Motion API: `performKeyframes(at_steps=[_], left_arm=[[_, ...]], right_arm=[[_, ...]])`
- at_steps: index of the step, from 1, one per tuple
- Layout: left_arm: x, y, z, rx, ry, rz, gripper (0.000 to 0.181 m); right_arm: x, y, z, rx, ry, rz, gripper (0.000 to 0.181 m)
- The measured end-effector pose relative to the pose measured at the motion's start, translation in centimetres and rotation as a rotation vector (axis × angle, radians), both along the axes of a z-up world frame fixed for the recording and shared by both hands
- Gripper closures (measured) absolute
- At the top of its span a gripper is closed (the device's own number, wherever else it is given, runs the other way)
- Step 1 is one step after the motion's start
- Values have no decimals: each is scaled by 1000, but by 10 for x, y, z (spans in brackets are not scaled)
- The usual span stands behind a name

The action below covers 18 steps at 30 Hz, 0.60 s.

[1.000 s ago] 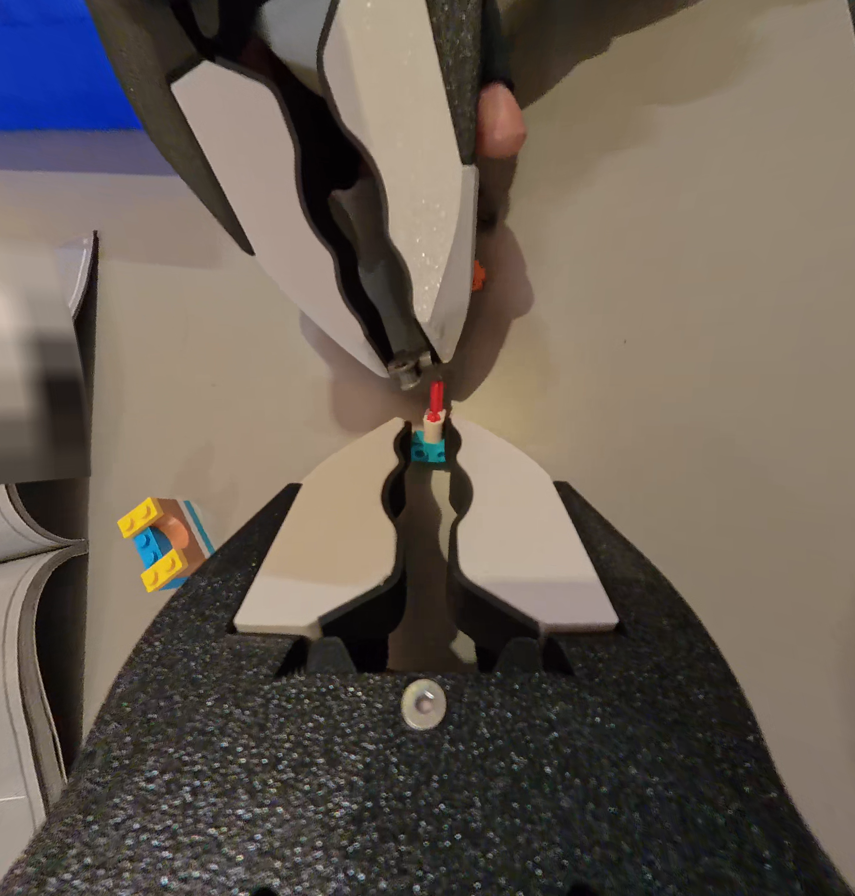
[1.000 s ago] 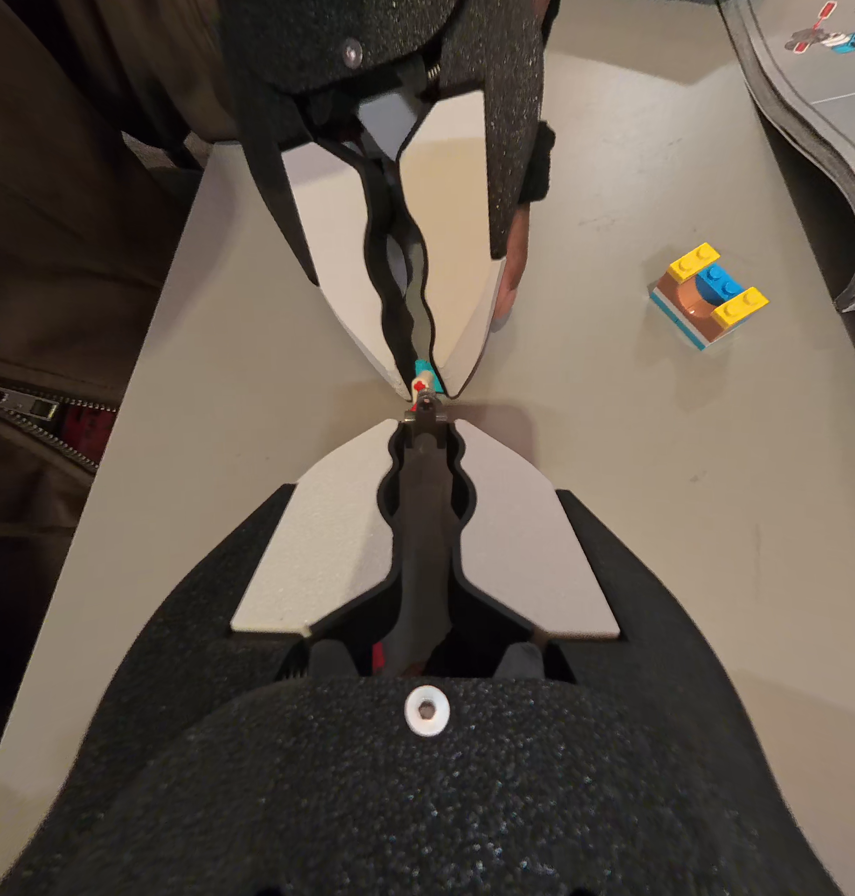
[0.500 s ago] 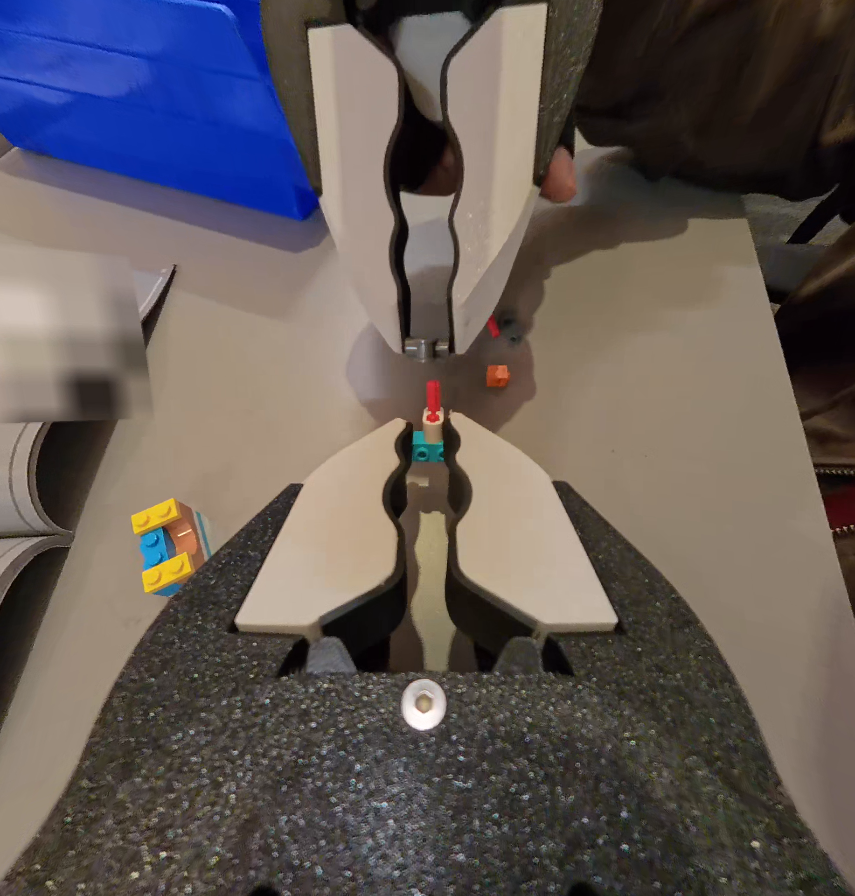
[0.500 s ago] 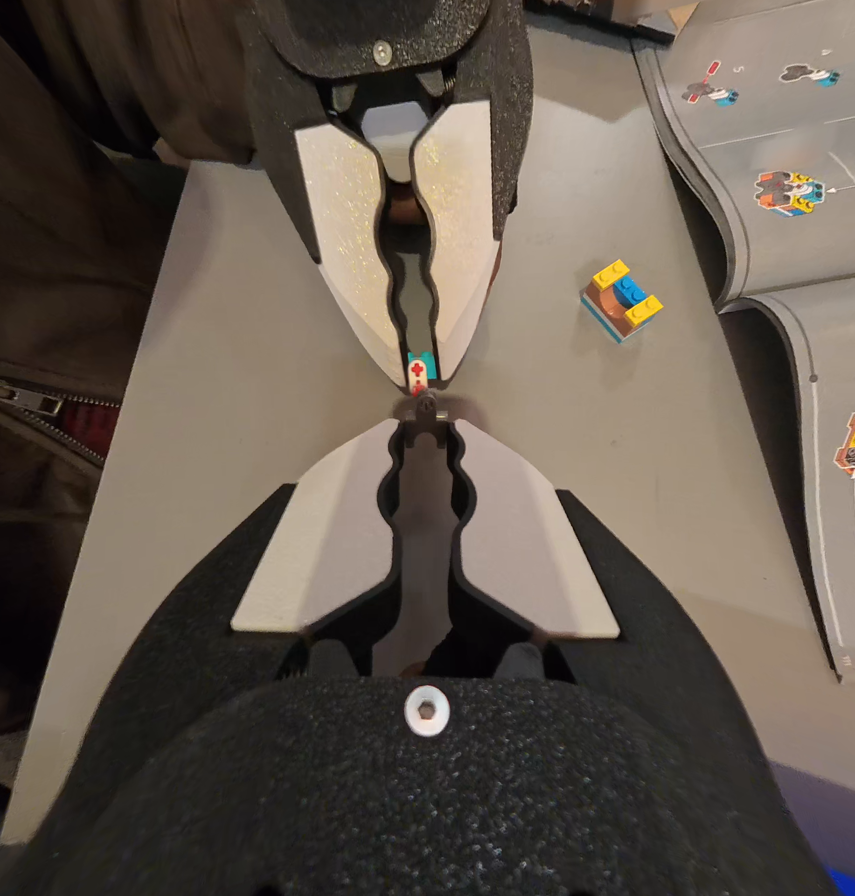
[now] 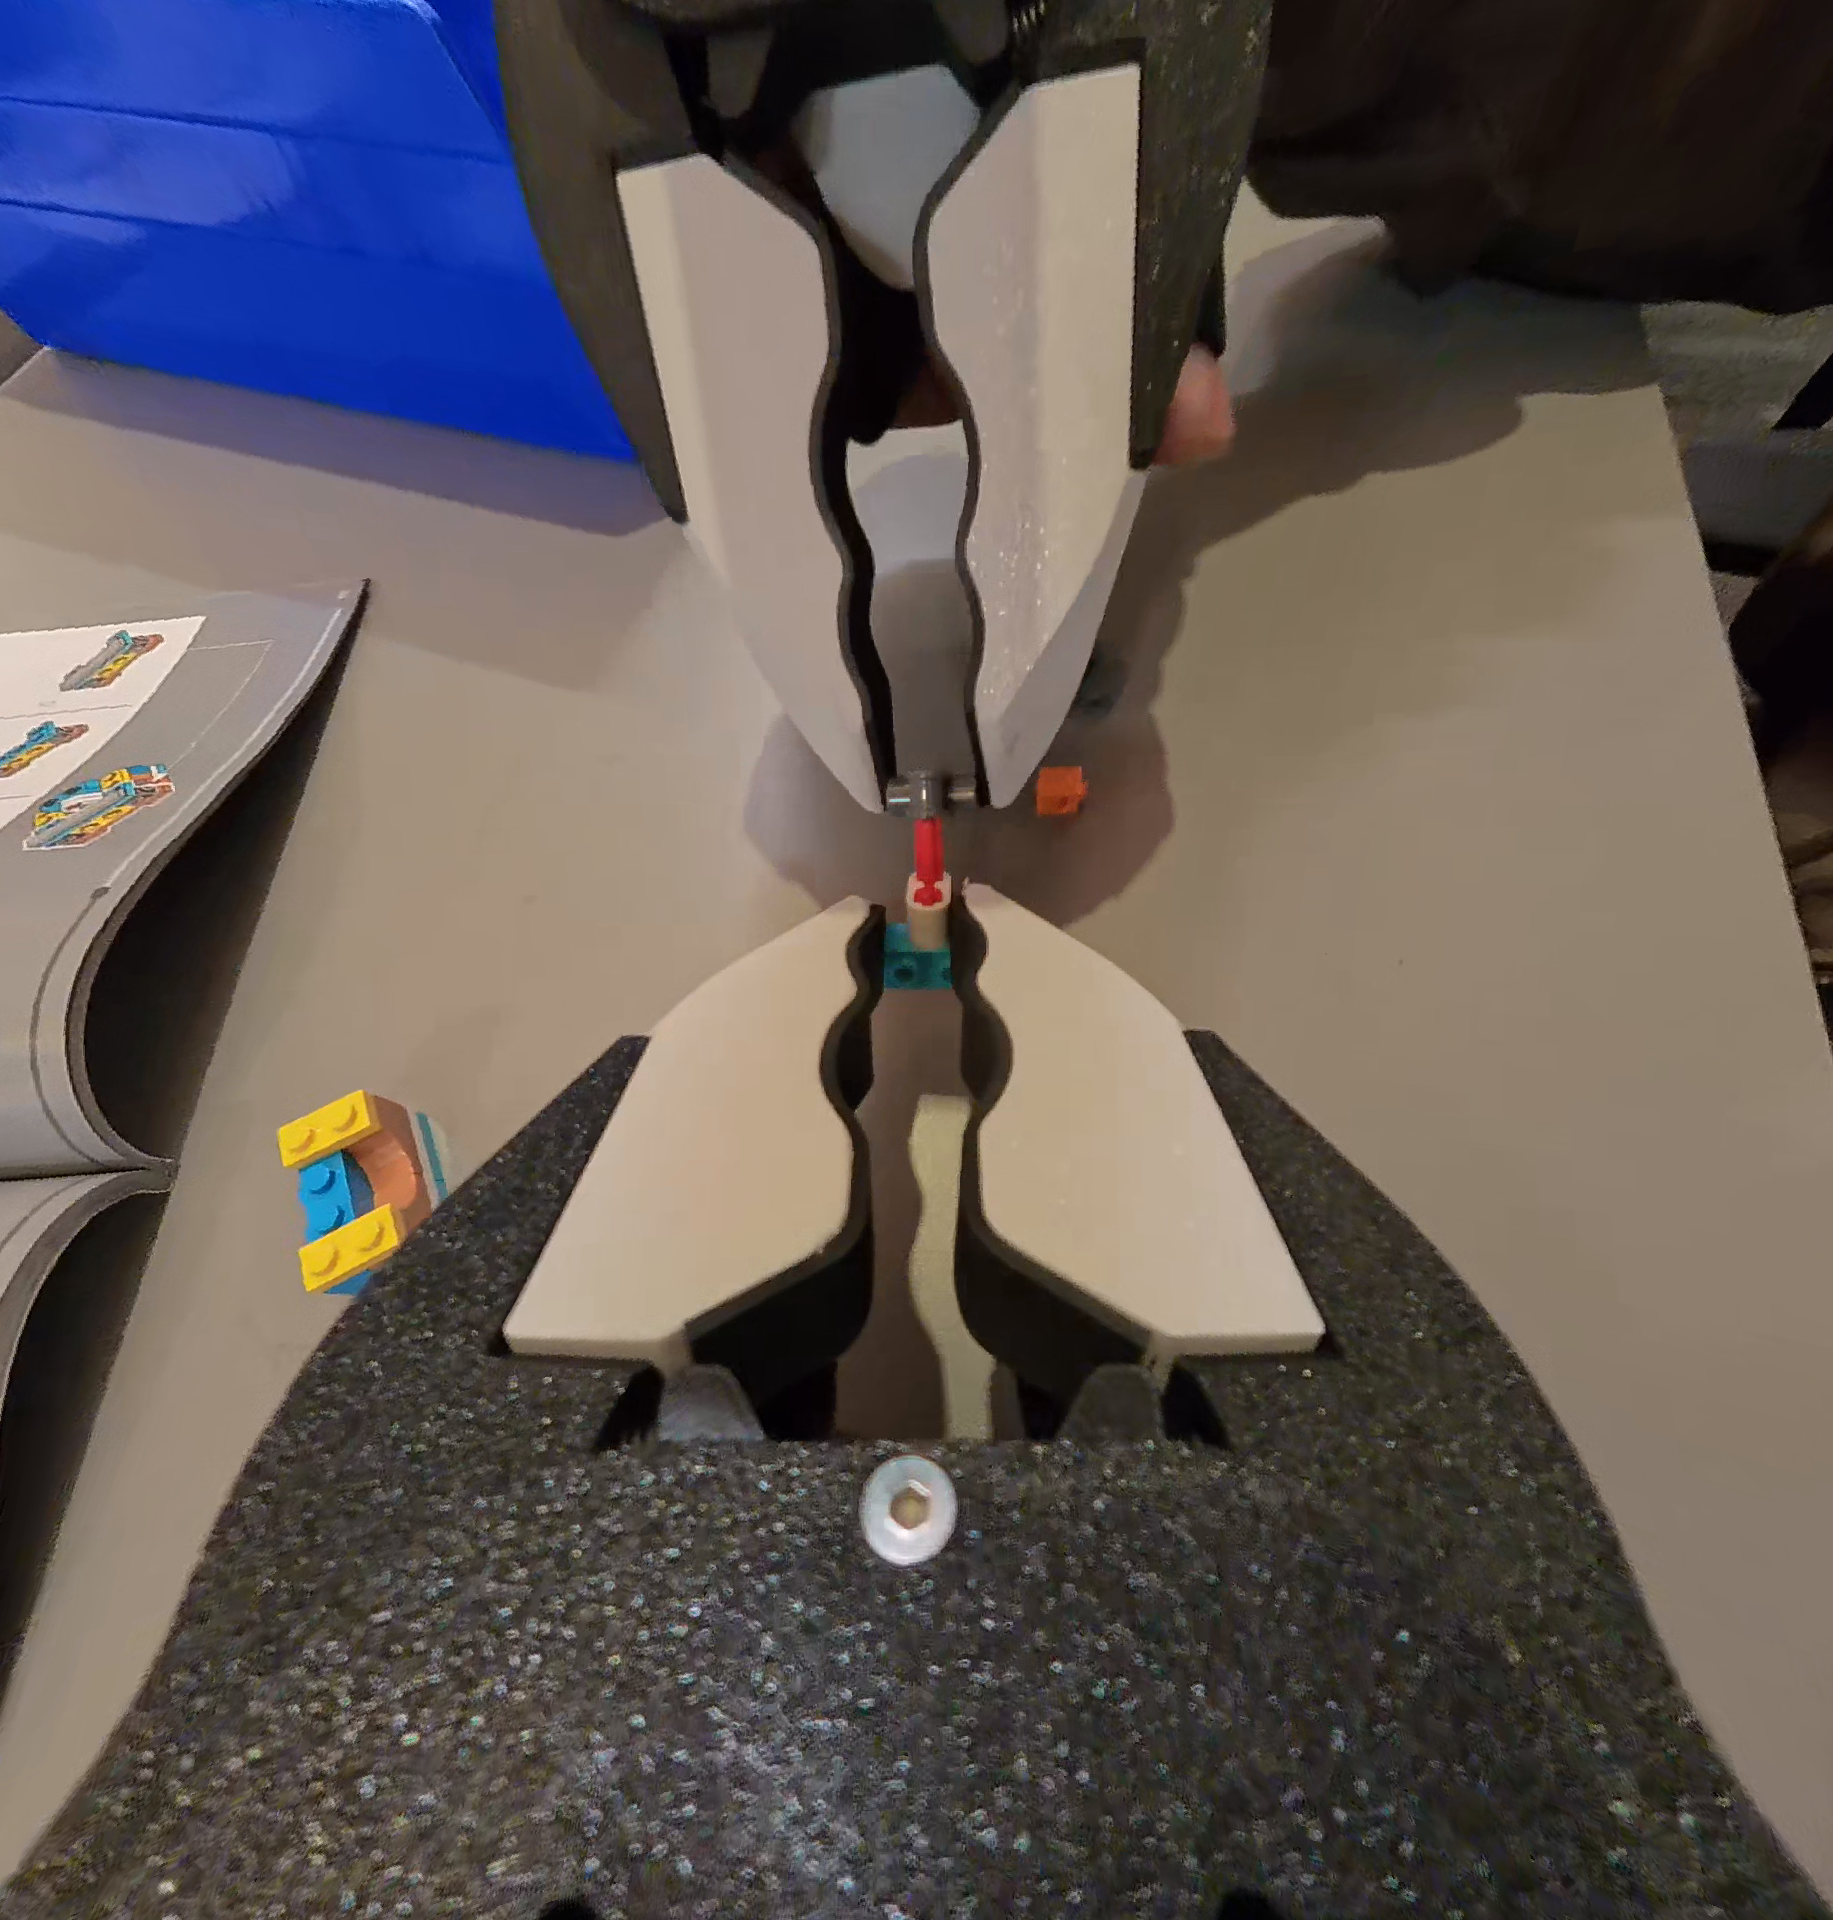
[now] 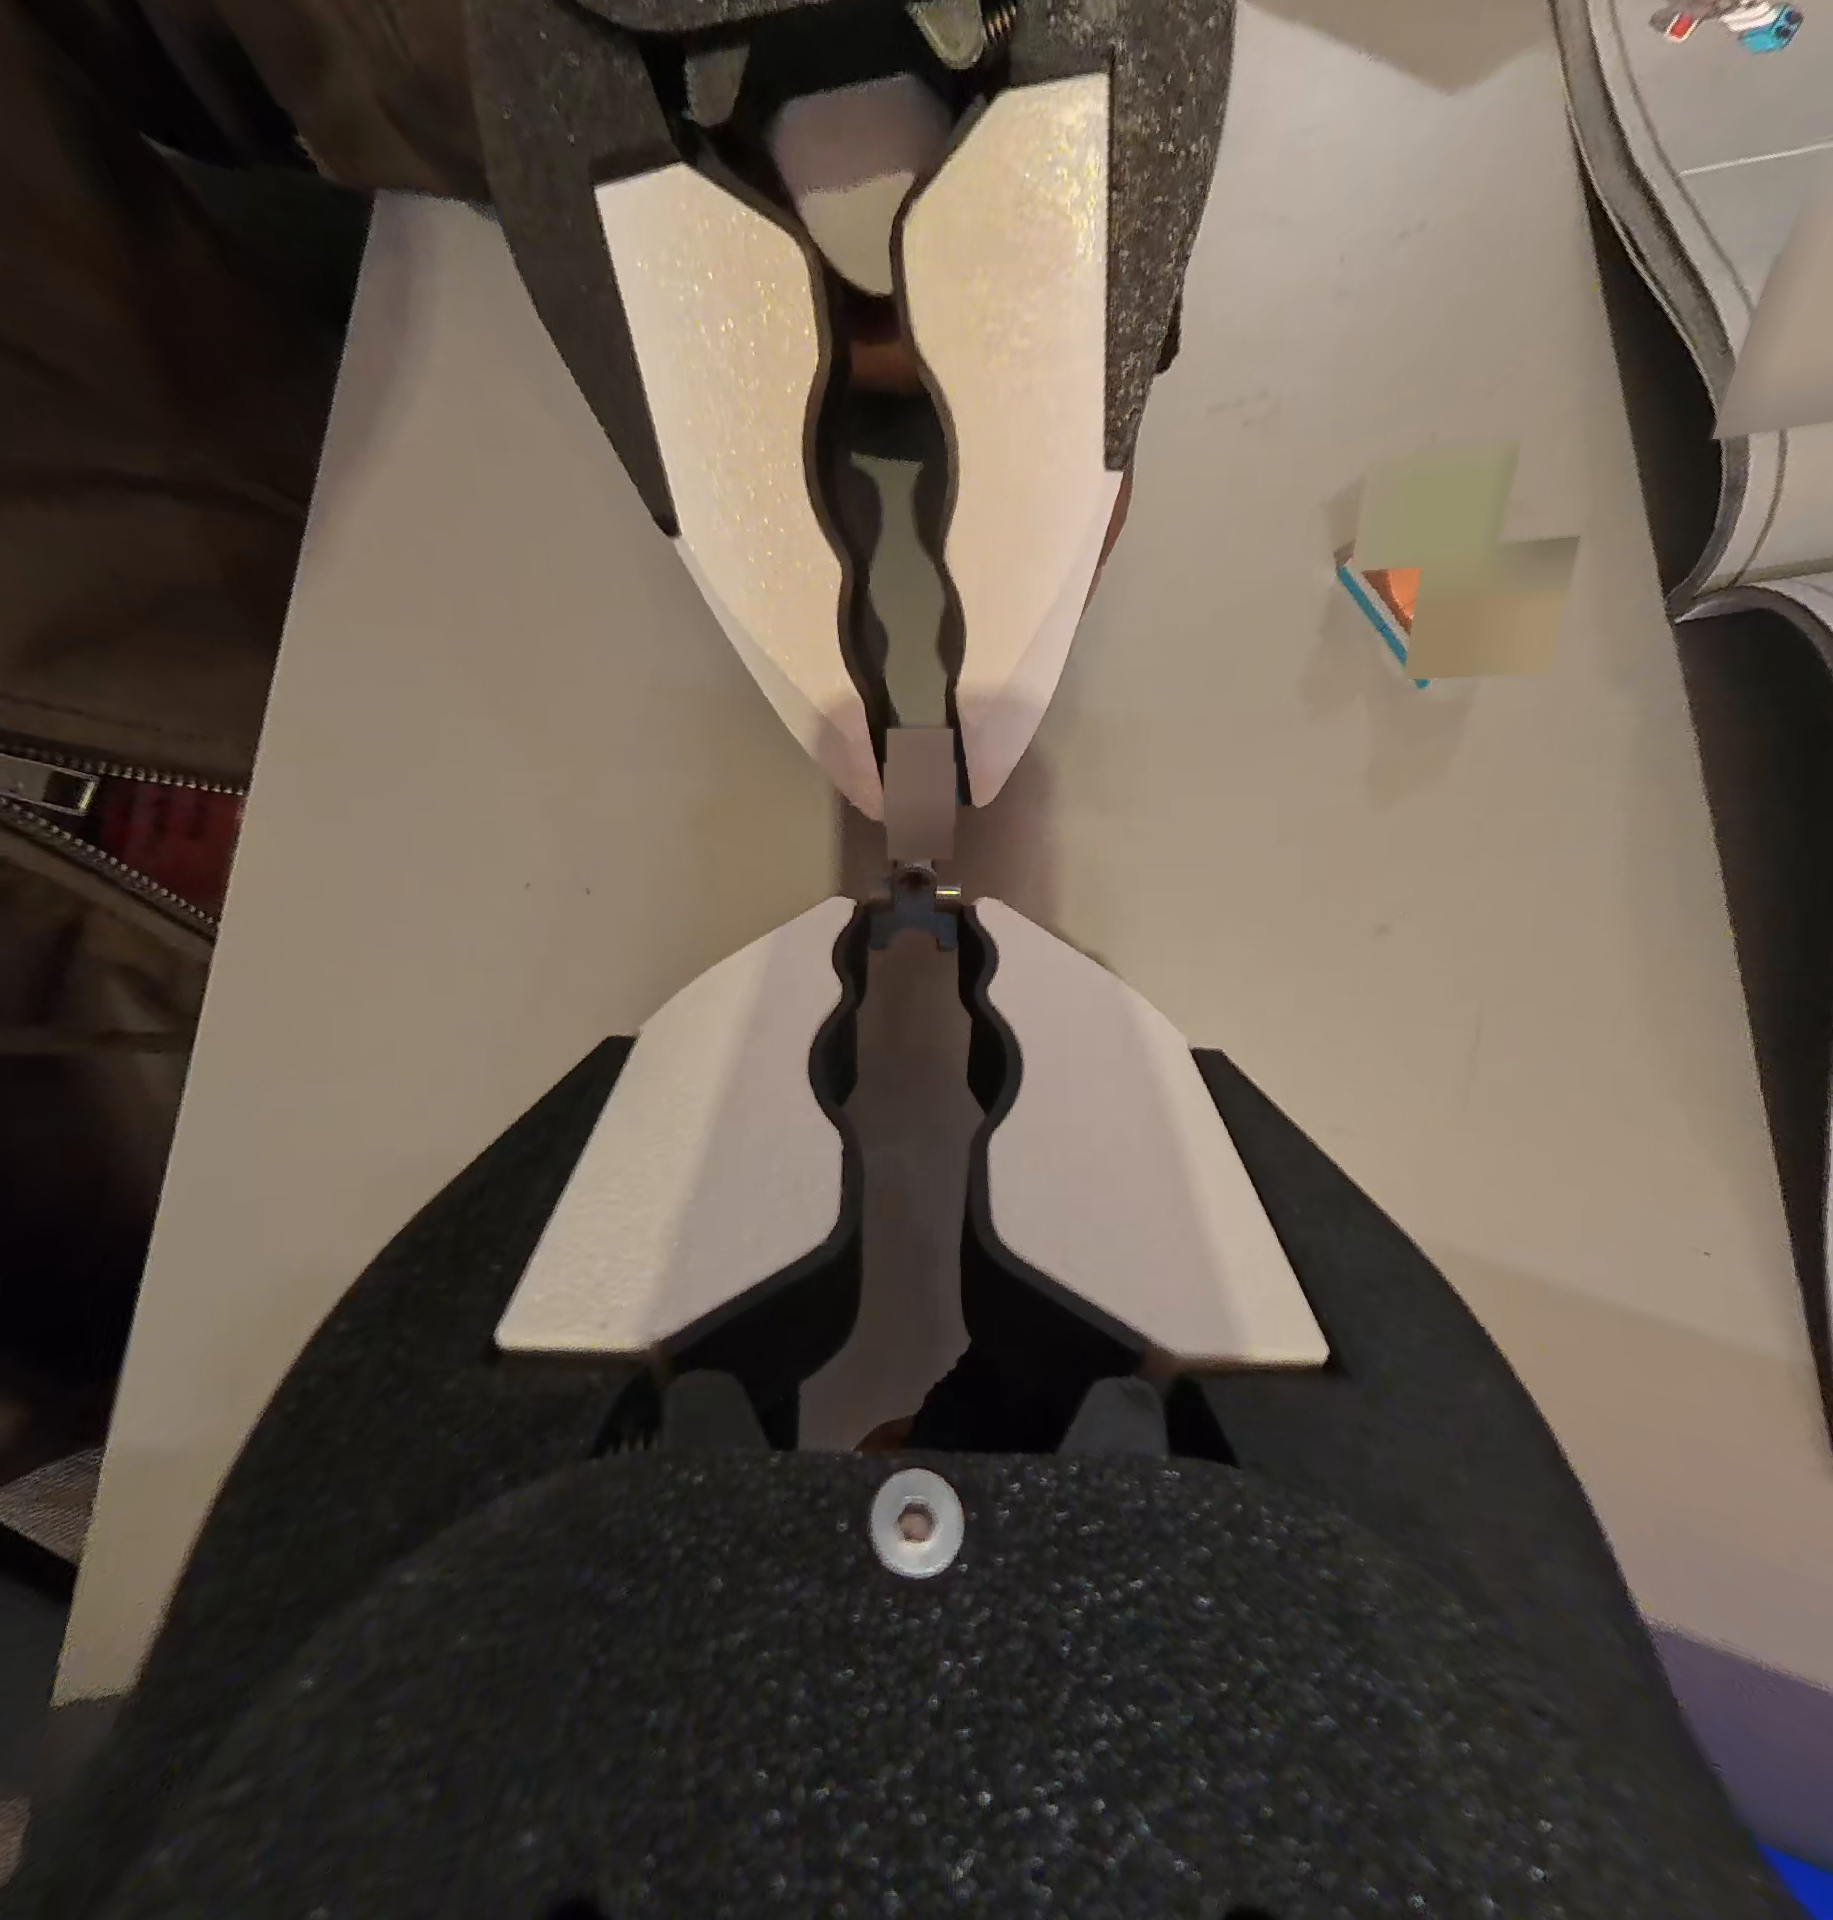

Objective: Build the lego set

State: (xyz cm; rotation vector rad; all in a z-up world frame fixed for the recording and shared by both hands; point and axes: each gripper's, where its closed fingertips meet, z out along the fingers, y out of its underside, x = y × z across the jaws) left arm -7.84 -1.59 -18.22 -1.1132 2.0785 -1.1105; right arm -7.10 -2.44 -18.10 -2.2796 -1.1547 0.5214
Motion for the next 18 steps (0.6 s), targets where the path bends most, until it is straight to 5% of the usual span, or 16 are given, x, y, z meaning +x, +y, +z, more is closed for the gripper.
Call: performKeyframes(at_steps=[18], left_arm=[[-8,3,-16,356,73,-43,169]], right_arm=[[0,-6,-22,30,21,62,162]])
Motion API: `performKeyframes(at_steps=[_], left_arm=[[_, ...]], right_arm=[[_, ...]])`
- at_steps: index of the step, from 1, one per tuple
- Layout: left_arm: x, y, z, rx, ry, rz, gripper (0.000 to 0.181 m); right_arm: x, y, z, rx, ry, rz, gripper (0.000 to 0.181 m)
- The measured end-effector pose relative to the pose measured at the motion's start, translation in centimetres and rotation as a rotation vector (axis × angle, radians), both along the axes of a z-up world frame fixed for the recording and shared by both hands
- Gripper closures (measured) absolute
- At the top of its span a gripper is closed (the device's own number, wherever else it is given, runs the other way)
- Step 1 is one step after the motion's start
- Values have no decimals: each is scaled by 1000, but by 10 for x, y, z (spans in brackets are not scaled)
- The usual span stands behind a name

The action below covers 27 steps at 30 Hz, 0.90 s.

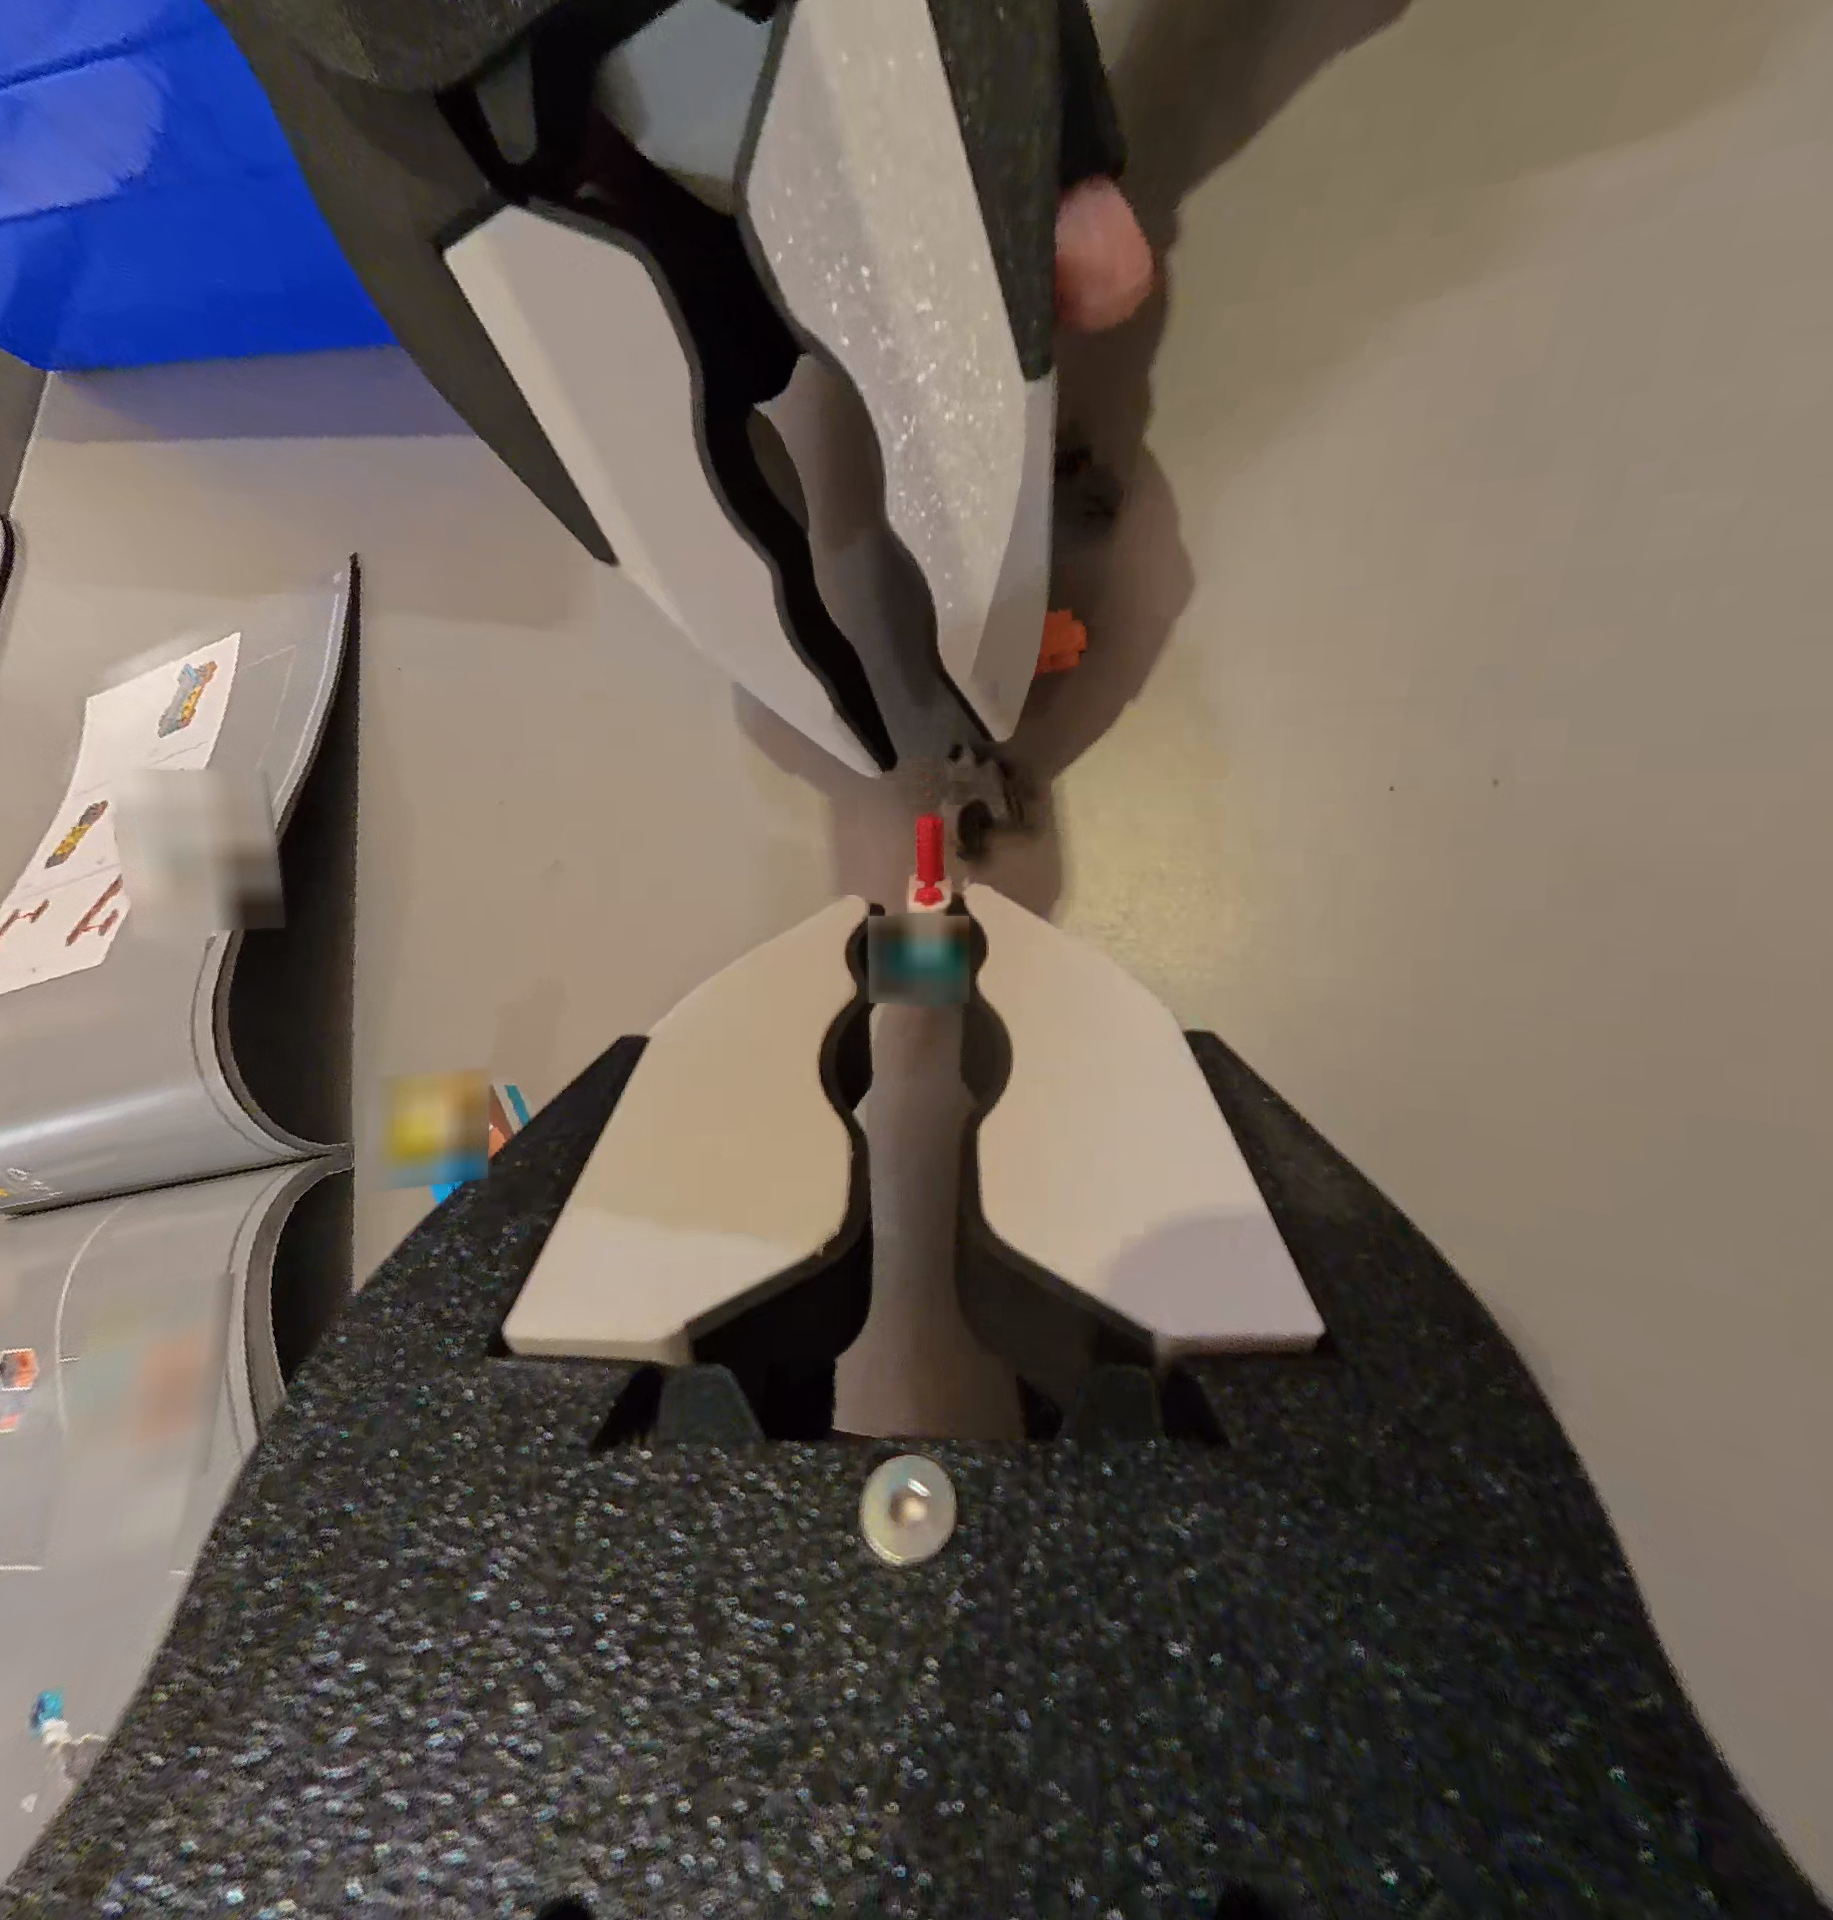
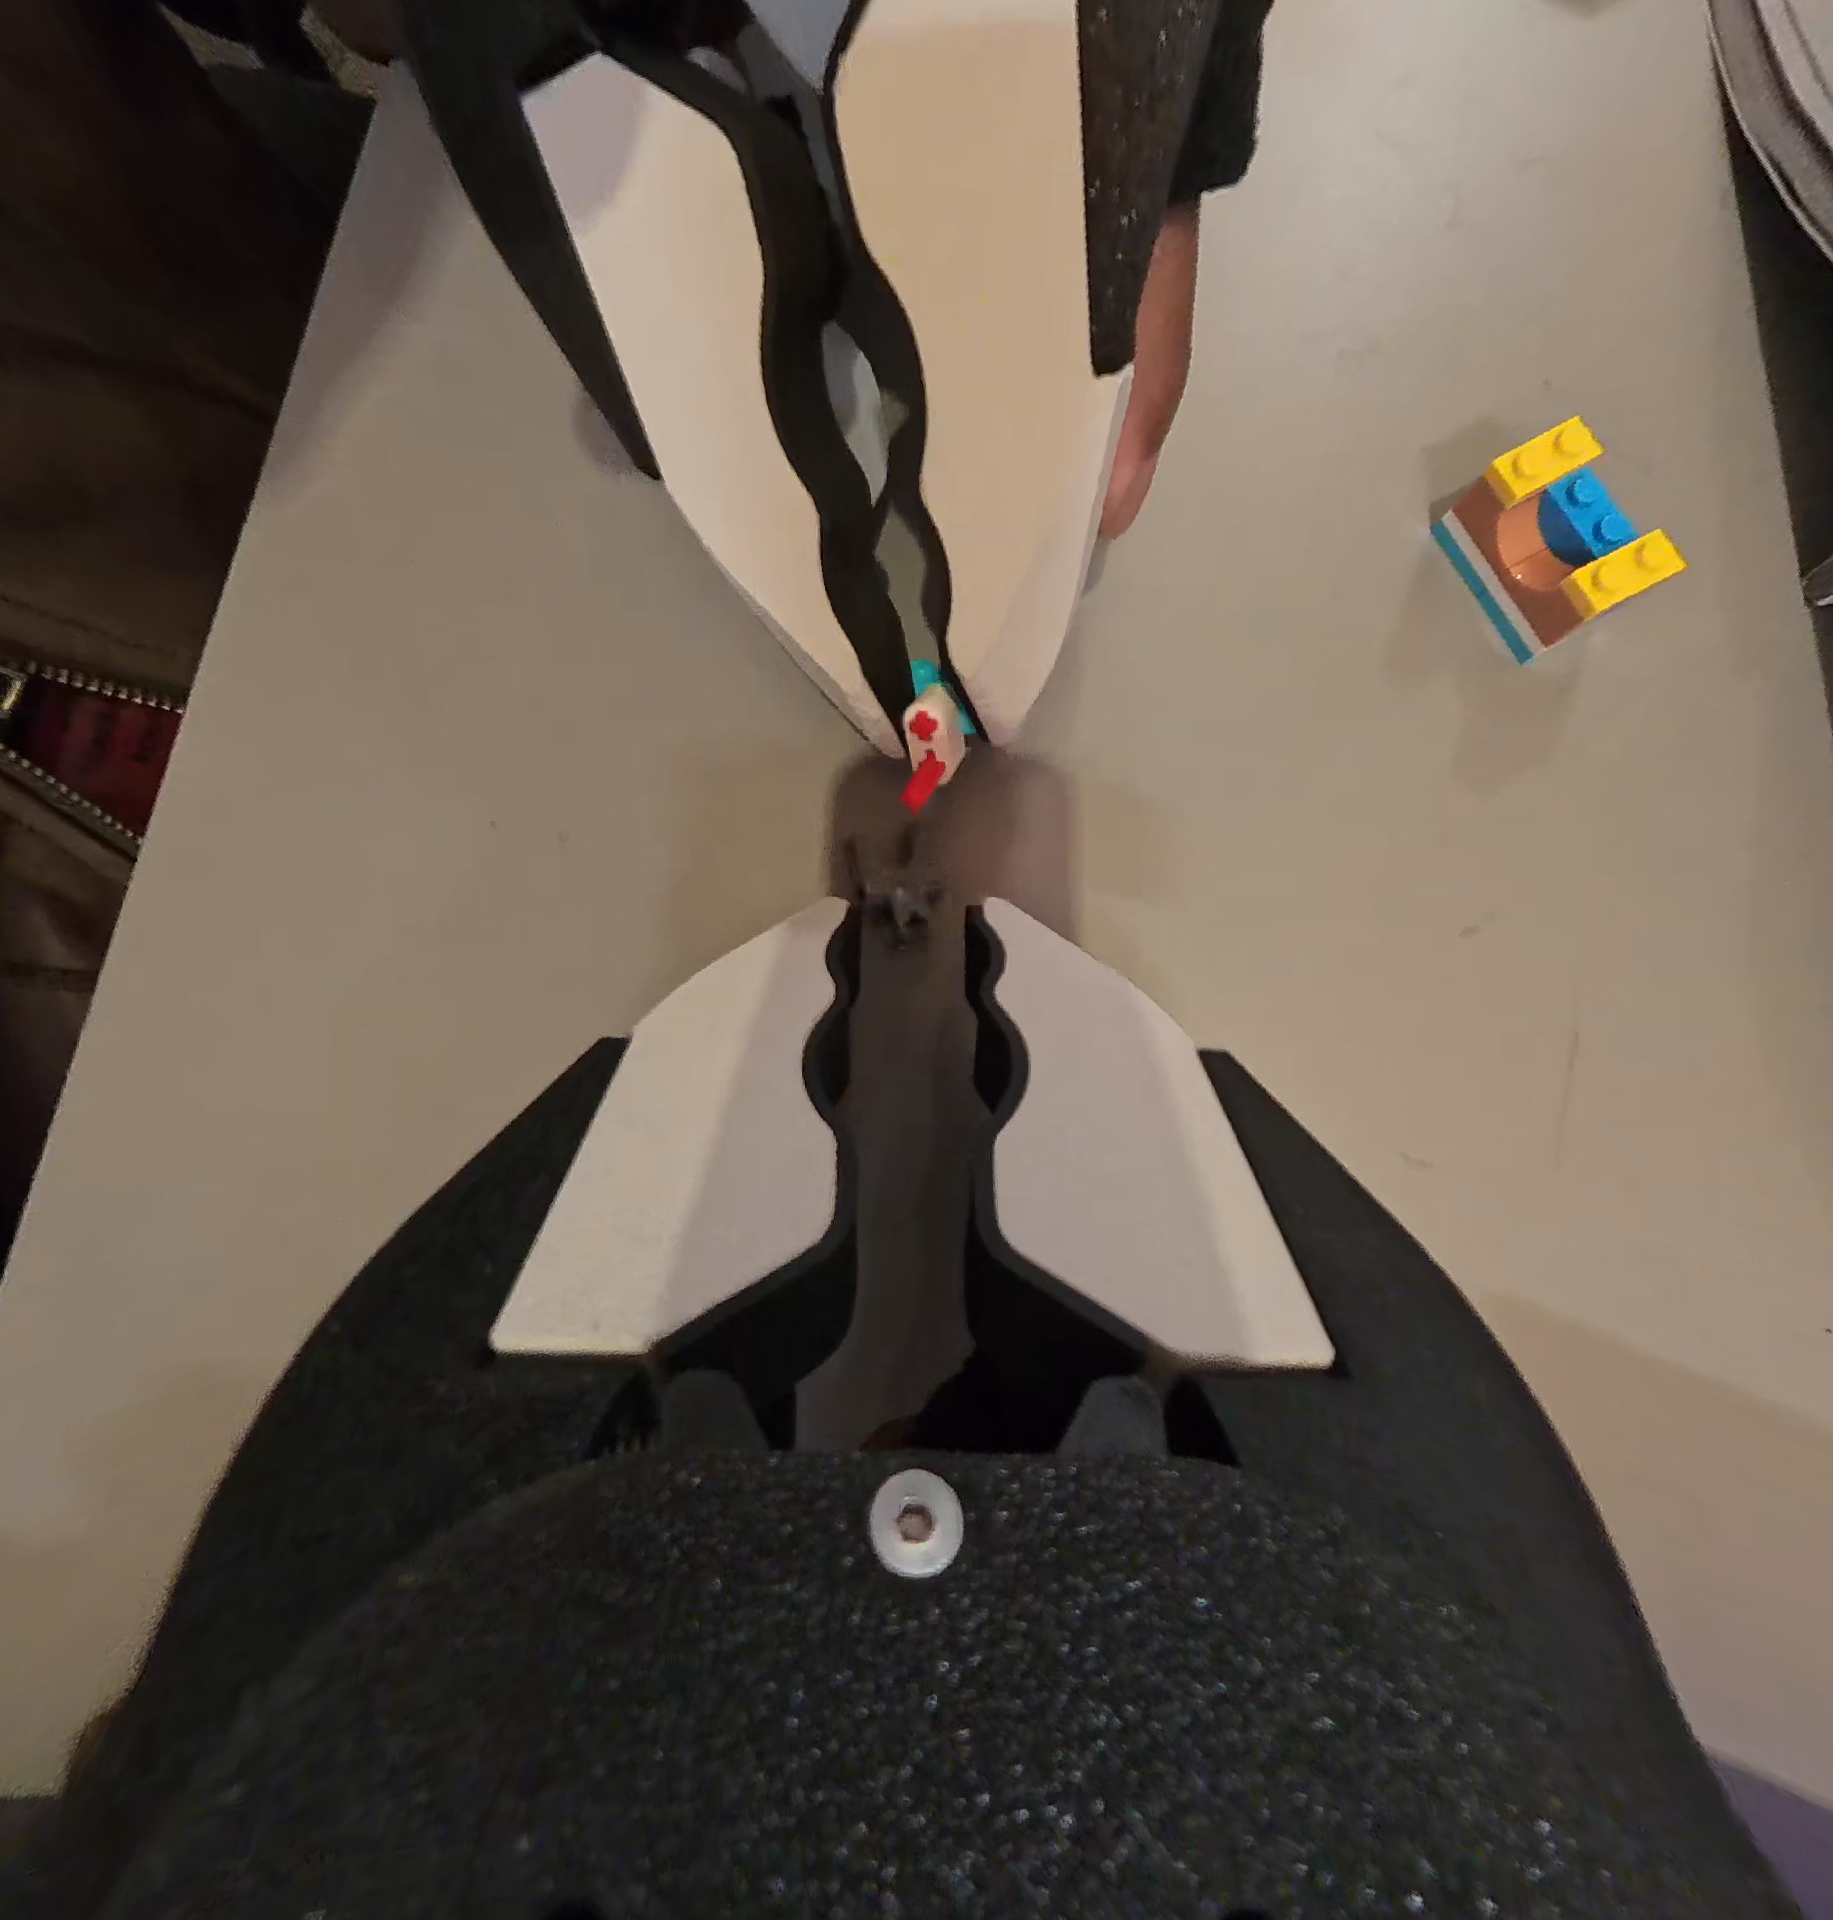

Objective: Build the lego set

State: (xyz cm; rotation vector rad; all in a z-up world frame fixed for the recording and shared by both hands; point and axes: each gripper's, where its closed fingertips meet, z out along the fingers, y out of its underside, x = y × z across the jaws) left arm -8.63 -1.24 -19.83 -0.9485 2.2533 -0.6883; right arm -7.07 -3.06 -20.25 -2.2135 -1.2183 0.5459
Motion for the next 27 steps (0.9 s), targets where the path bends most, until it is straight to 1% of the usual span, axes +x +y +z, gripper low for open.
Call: performKeyframes(at_steps=[4,6,10,12,14,22,27], left_arm=[[-6,1,-1,-32,34,21,169],[-7,-1,3,-95,33,46,169],[-8,-7,11,-236,35,62,169],[-9,-9,11,-249,38,51,169],[-9,-10,11,-251,50,48,169],[-9,-19,19,-274,51,17,169],[-9,-20,21,-283,50,25,169]], right_arm=[[4,0,3,20,5,-12,161],[5,1,9,55,23,-25,161],[-3,5,31,184,137,-38,161],[-7,4,38,250,153,-22,161],[-13,0,41,277,154,8,161],[-24,-3,28,252,62,52,165],[-28,-1,28,263,40,50,177]])
